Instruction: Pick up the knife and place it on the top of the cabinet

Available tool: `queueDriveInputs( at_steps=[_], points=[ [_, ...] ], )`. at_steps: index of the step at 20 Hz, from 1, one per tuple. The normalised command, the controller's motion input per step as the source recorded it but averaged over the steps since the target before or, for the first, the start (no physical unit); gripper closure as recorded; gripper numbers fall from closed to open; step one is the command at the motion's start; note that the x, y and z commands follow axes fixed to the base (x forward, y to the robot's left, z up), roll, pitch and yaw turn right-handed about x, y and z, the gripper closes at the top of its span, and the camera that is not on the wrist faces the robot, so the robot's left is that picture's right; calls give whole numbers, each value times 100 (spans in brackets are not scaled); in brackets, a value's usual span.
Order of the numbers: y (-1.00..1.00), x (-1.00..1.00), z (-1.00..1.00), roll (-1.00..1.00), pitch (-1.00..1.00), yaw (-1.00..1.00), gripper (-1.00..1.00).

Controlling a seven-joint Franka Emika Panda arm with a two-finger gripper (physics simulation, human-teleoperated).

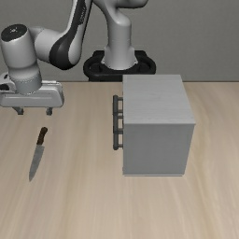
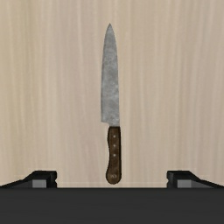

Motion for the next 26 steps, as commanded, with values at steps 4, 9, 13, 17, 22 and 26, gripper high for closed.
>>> queueDriveInputs(
  at_steps=[4, 9, 13, 17, 22, 26],
  points=[
    [0, 0, -100, 0, 0, 0, -100],
    [0, 0, -100, 0, 0, 0, -100],
    [0, -25, -50, 0, 0, 0, 100],
    [0, 0, 0, 0, 0, 0, 100],
    [0, 0, 20, 0, 0, 0, 100],
    [0, 0, 100, 0, 0, 0, 100]
  ],
)
